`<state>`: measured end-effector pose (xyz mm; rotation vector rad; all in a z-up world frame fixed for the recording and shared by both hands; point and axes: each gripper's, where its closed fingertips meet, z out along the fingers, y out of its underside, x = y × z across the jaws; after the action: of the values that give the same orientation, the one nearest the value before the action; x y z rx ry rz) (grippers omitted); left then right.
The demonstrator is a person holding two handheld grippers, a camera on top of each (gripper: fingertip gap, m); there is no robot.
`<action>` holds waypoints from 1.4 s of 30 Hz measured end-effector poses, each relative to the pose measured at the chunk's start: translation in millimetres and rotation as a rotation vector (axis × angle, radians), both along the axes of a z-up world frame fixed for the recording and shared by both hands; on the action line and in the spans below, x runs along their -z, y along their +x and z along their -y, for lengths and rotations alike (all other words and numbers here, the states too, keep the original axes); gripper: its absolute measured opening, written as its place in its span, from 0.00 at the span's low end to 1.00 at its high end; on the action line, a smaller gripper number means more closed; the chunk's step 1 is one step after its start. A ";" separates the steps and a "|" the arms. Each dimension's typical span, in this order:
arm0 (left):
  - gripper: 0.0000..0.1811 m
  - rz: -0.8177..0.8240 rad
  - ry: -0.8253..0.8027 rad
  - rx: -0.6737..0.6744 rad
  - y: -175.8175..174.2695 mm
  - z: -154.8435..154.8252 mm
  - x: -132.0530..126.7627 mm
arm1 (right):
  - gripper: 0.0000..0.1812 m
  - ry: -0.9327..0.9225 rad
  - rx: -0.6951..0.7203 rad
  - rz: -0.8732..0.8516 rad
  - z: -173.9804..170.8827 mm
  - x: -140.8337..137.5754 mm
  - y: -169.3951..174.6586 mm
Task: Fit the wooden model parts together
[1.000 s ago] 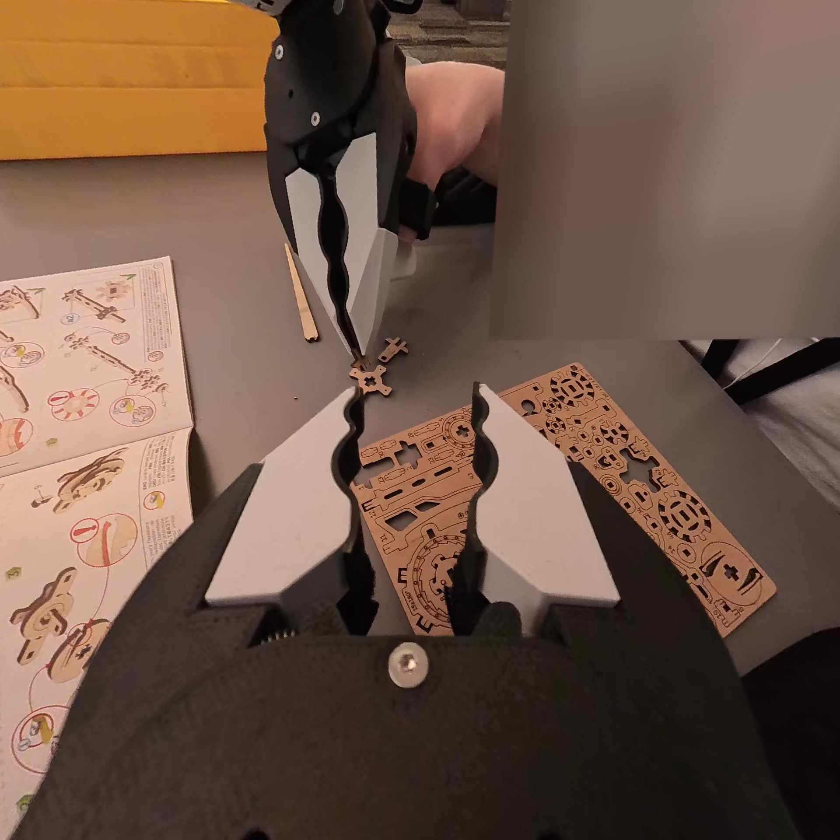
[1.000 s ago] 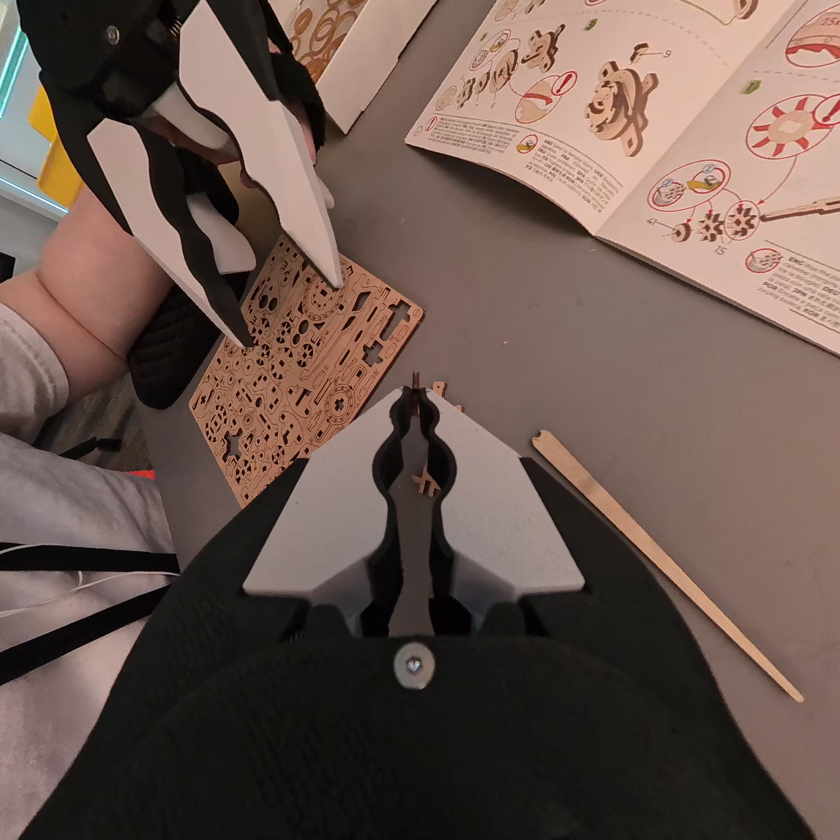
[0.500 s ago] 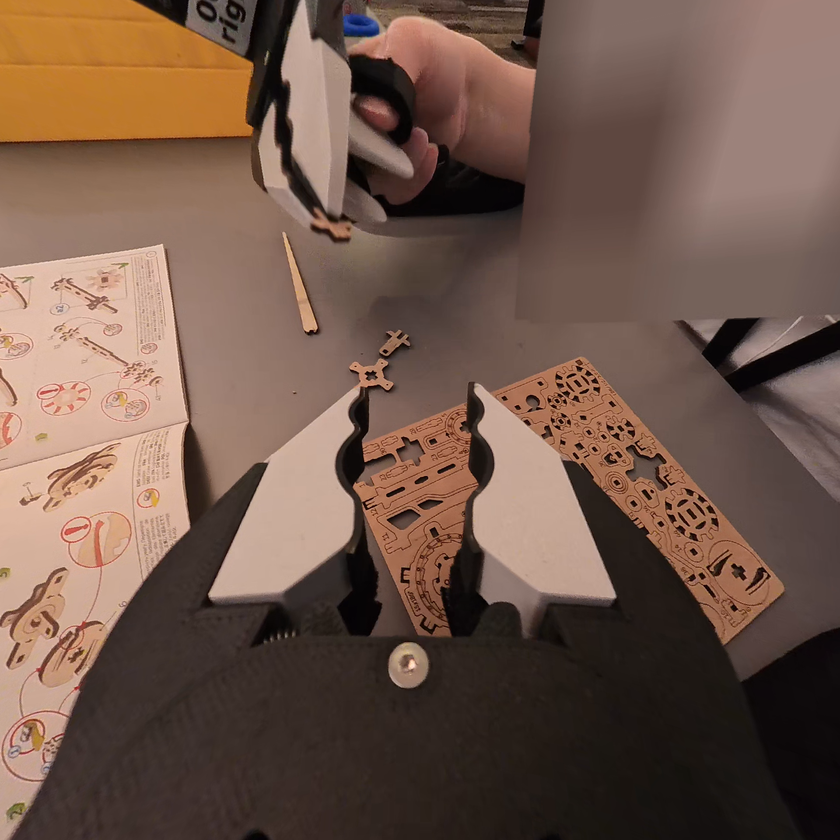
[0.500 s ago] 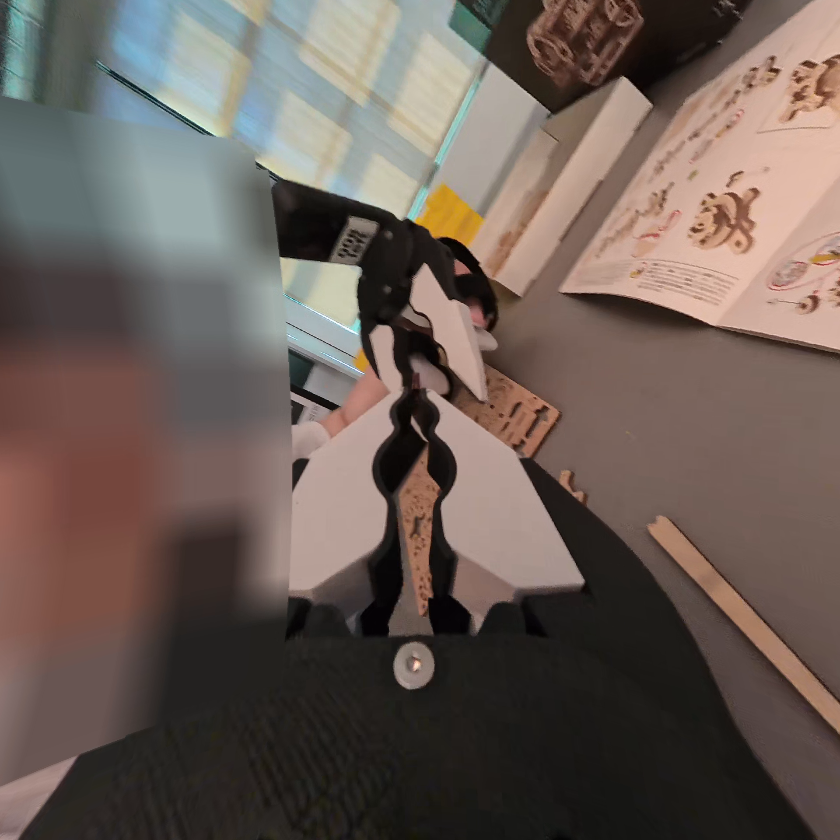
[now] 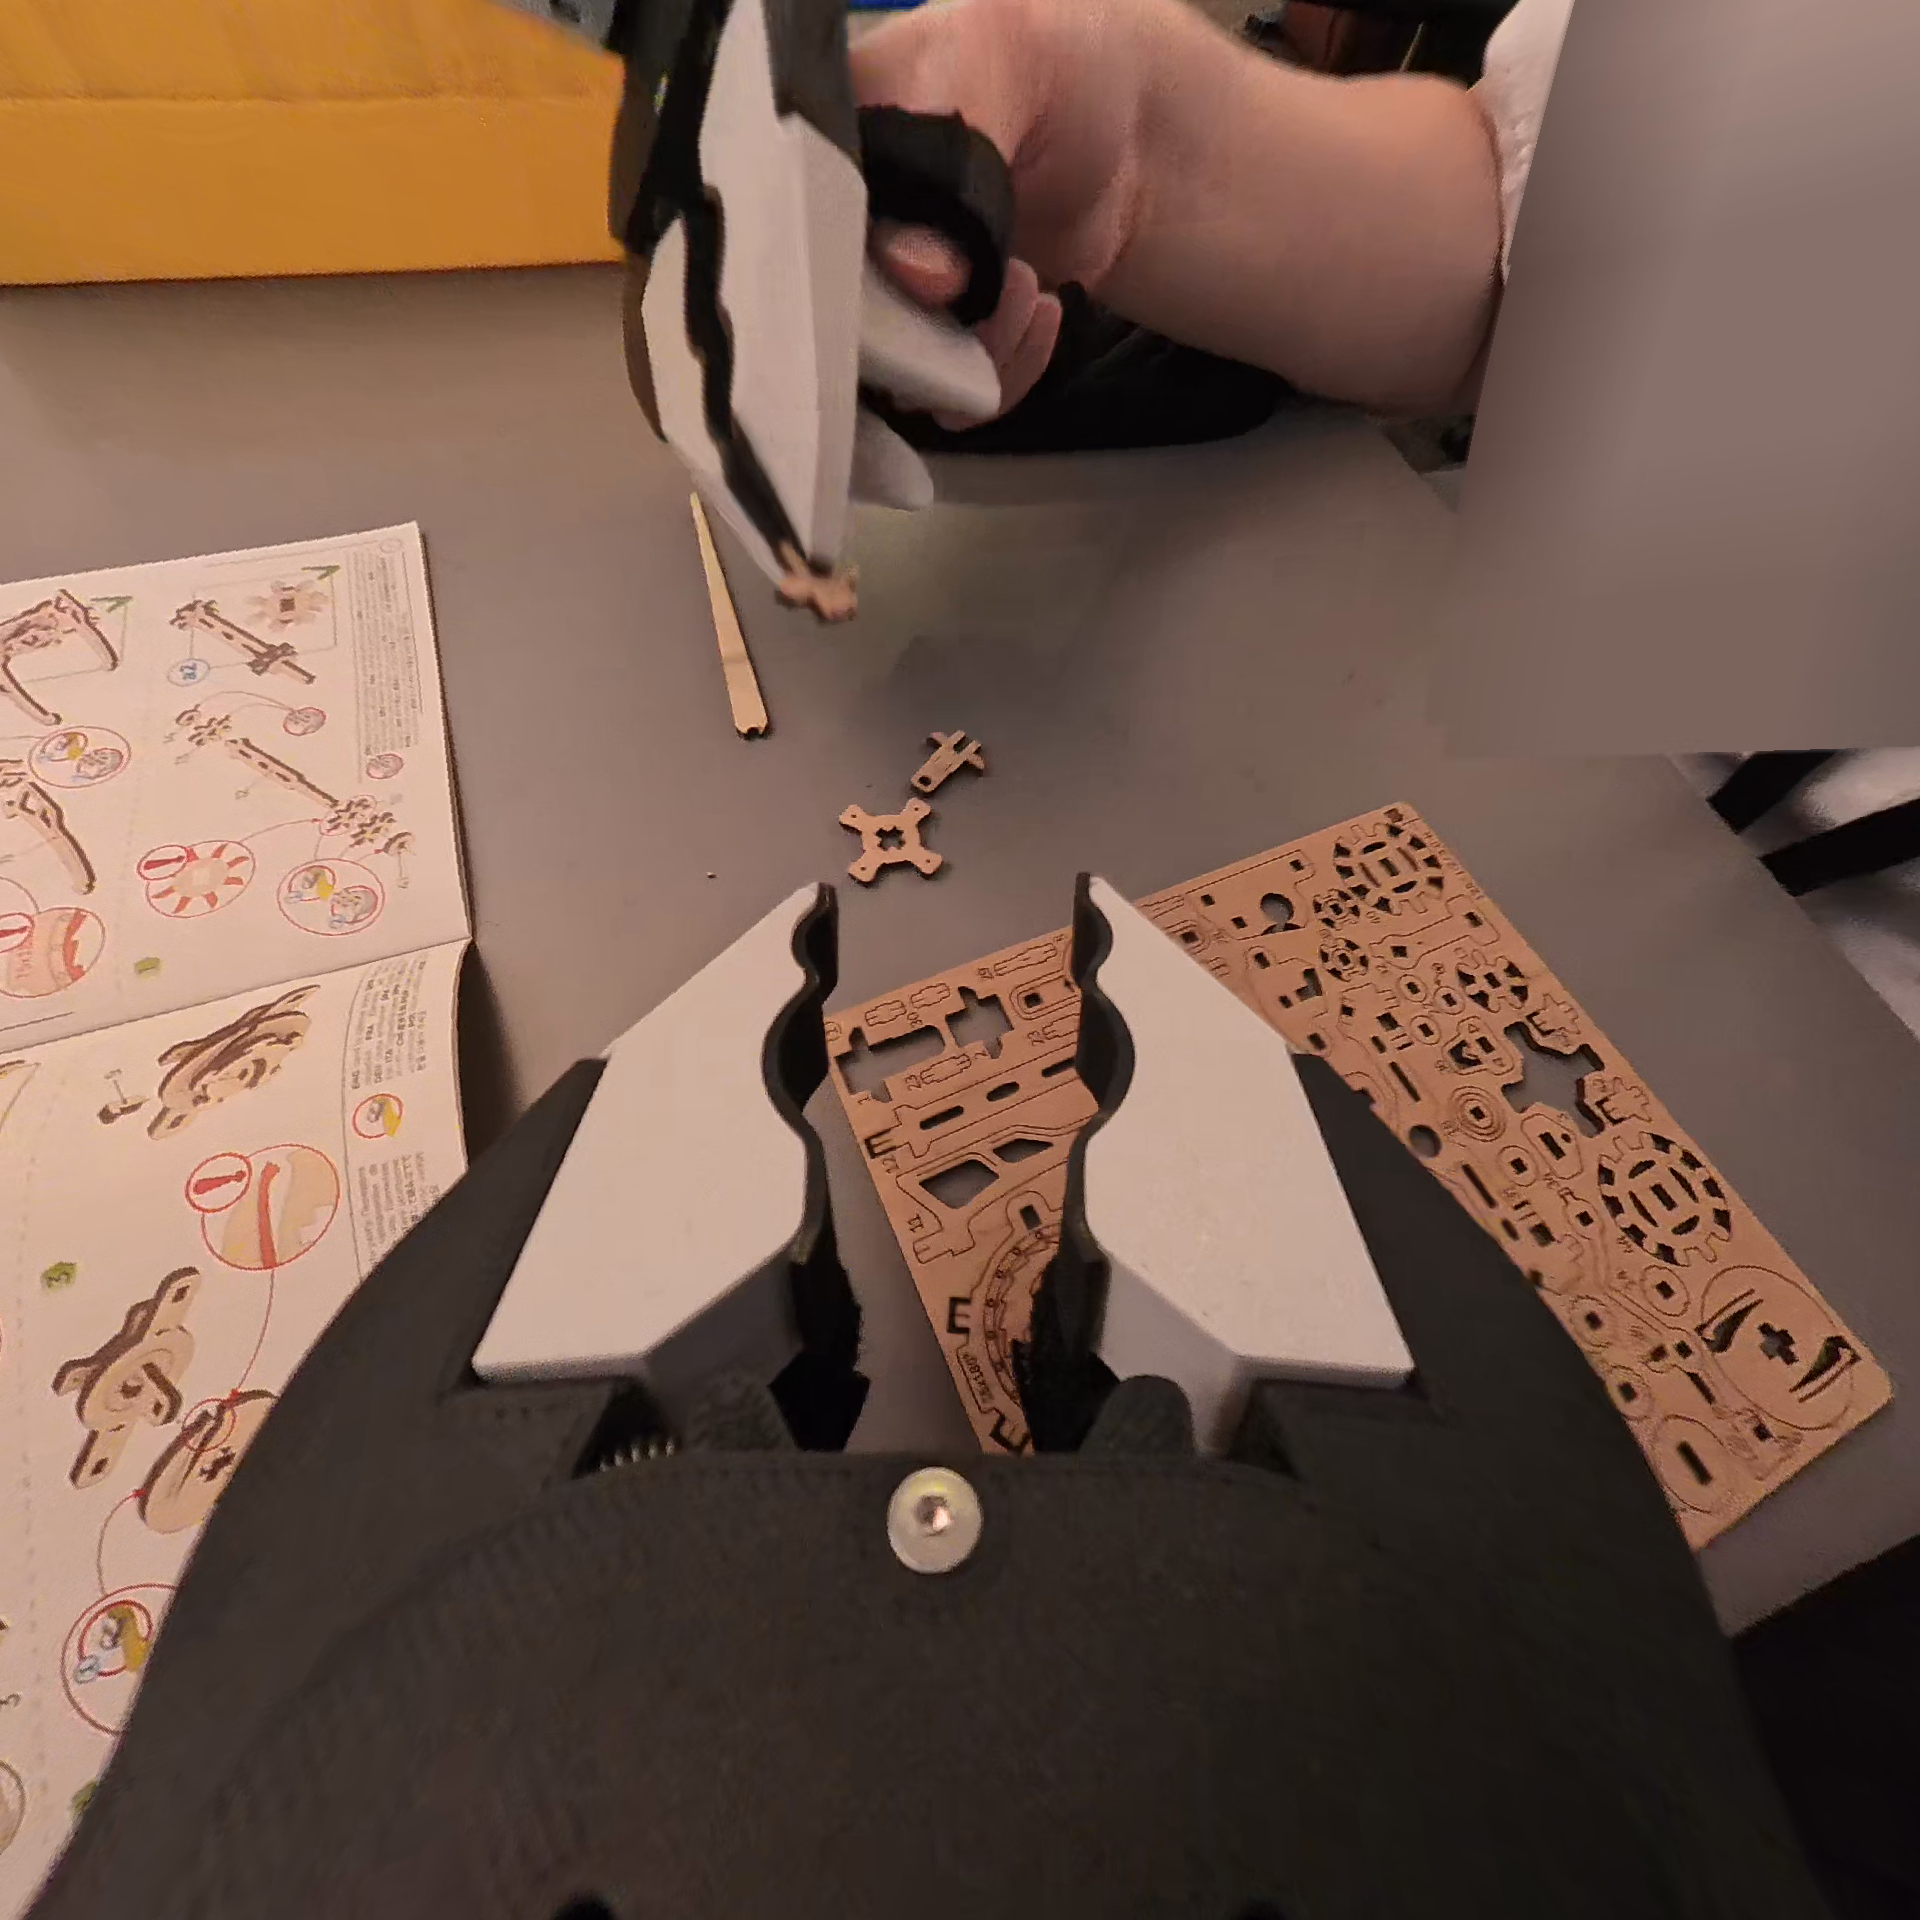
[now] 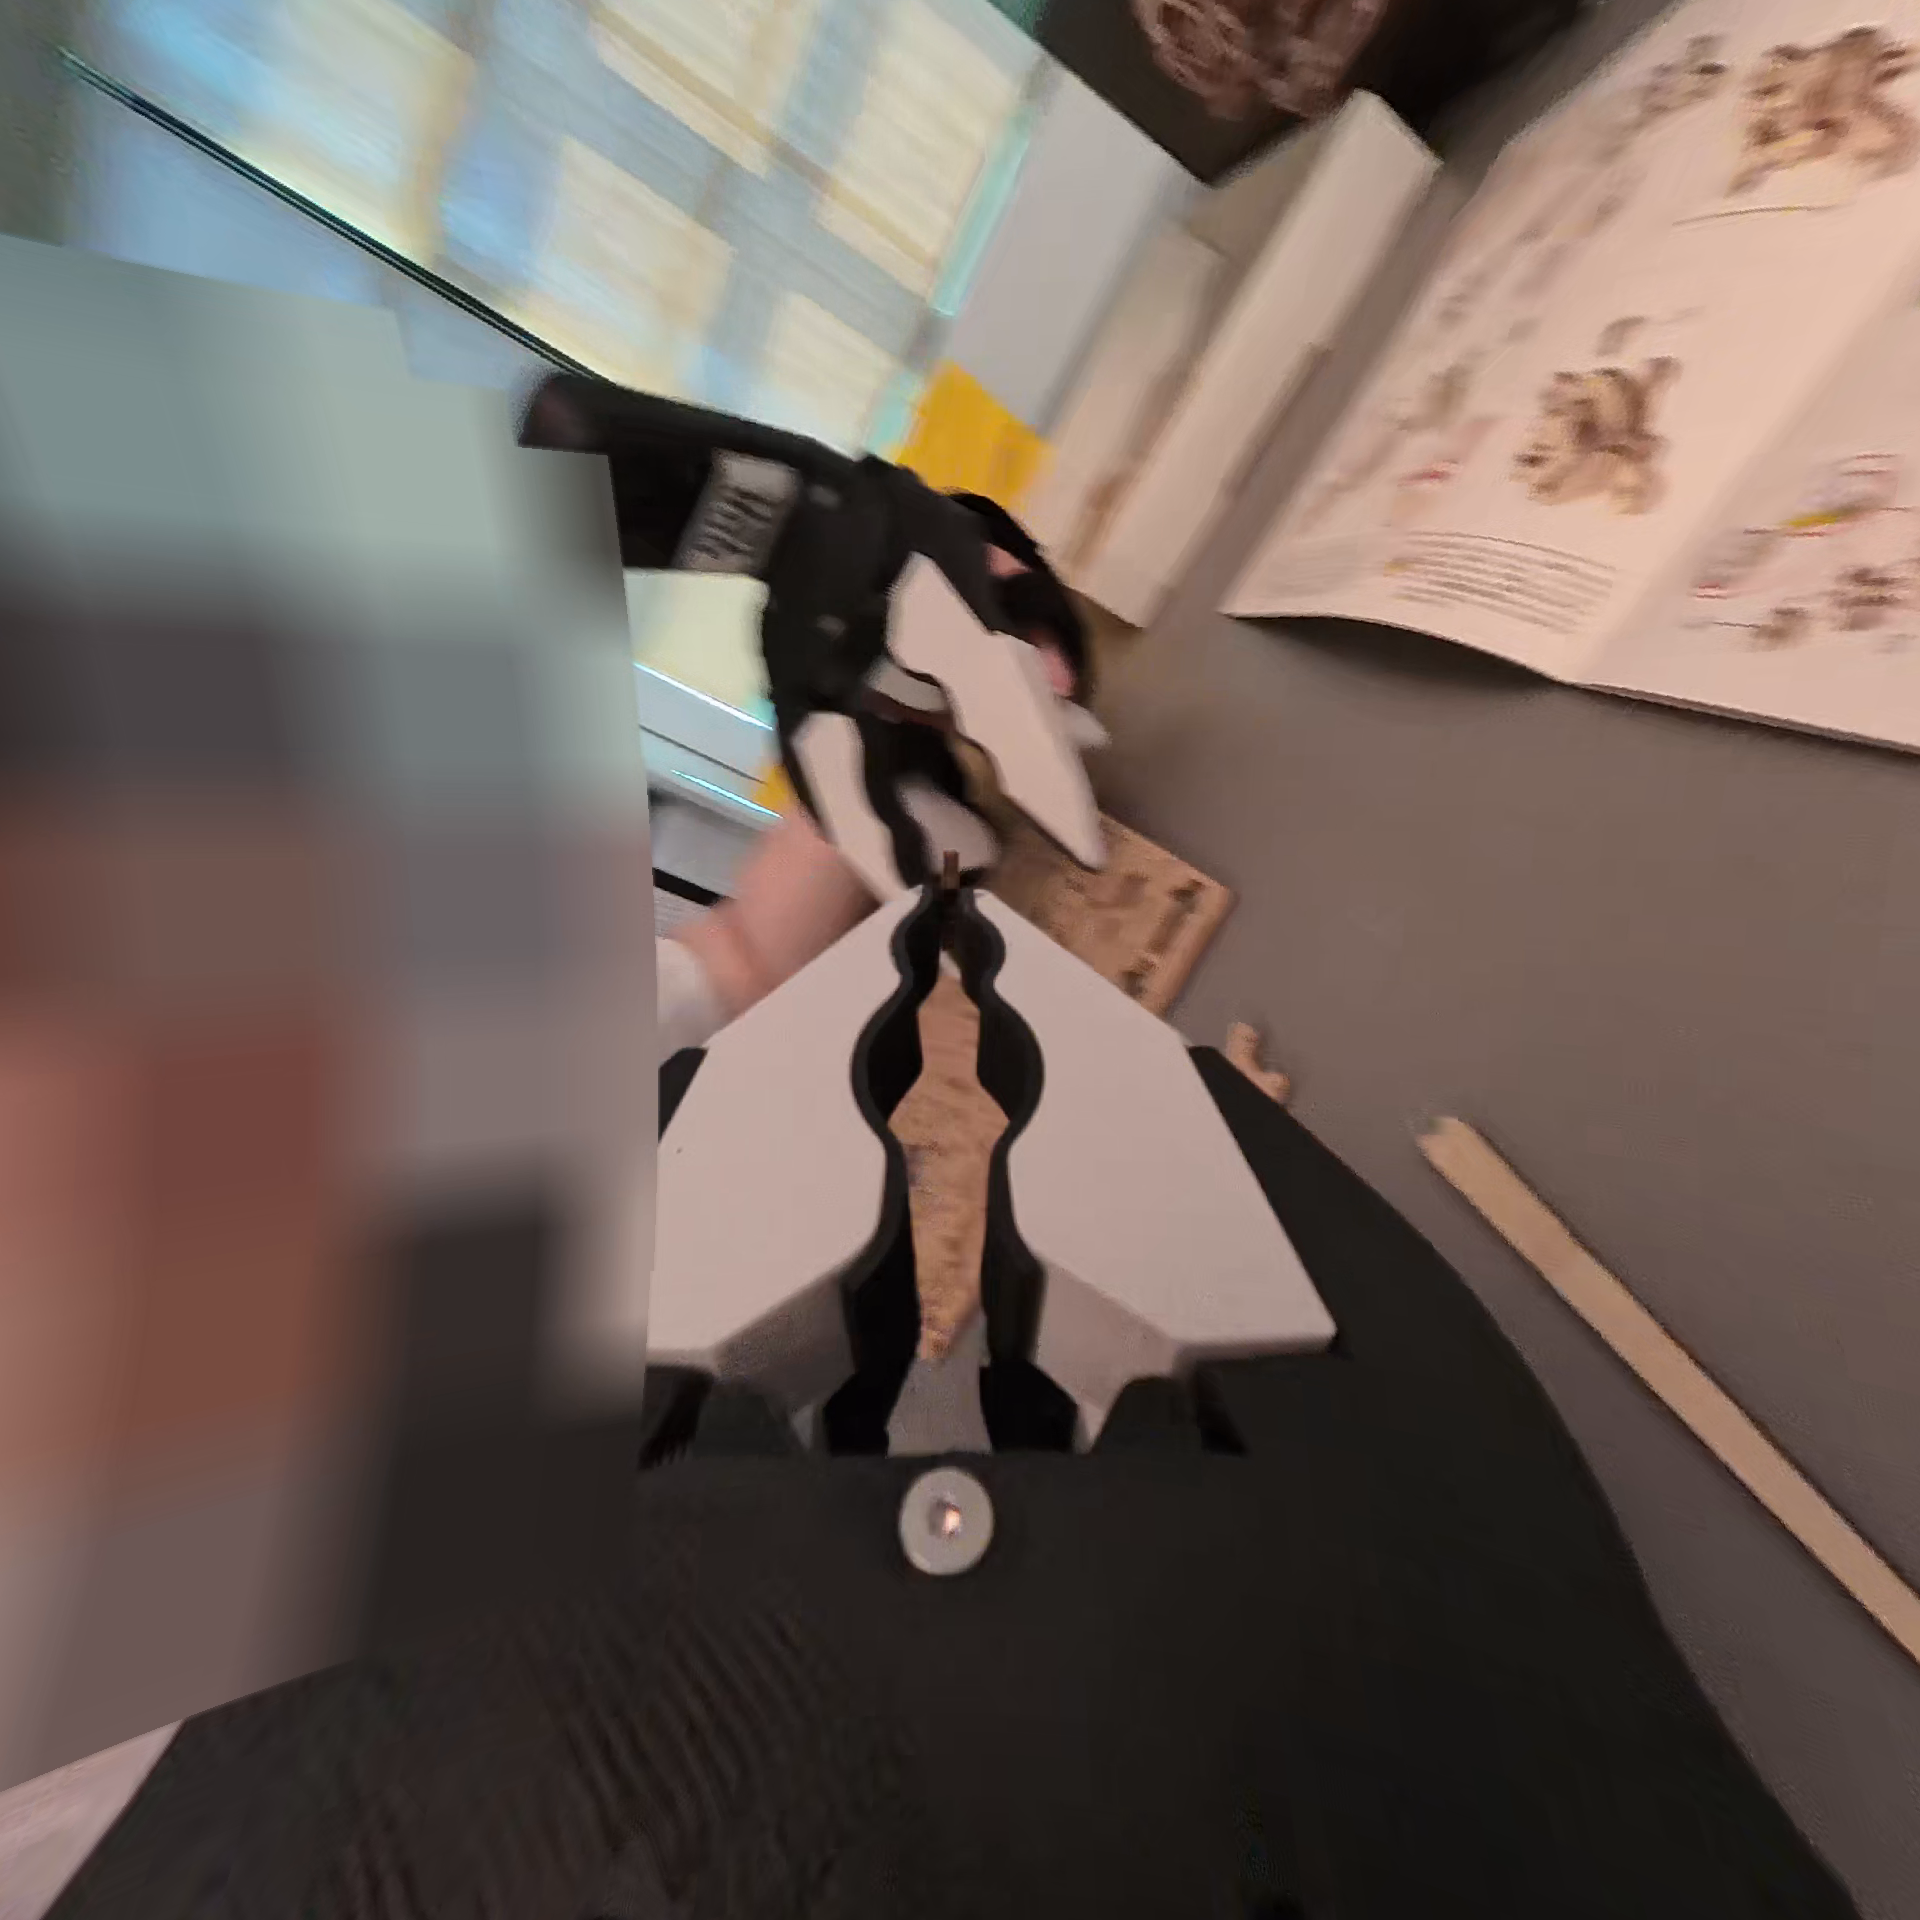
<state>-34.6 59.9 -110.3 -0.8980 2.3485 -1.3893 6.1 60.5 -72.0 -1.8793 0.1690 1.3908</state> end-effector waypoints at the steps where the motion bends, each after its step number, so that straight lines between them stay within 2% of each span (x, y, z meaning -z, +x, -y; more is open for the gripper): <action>1: 0.25 -0.005 0.017 -0.005 1.5 0.5 3.3 | 0.01 -0.035 0.009 0.102 -0.5 13.2 0.5; 3: 0.25 -0.013 0.046 -0.010 4.0 2.9 8.6 | 0.00 -0.099 0.004 0.240 0.5 34.4 -0.2; 8: 0.24 -0.025 0.061 -0.005 6.8 9.1 14.0 | 0.01 -0.219 -0.047 0.357 6.9 65.4 -5.0; 10: 0.24 -0.040 0.071 -0.001 6.3 9.7 17.8 | 0.01 -0.237 -0.052 0.381 8.1 70.0 -5.0; 33: 0.24 -0.068 0.092 0.009 6.1 14.1 26.7 | 0.01 -0.277 -0.070 0.411 11.7 78.4 -5.5; 42: 0.24 -0.073 0.092 0.011 6.3 14.8 27.9 | 0.01 -0.266 -0.084 0.492 14.0 81.4 -4.9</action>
<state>-28.3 45.1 -138.2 -0.9258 2.4522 -1.2616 1.3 46.5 -153.5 -2.4153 0.0288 0.9513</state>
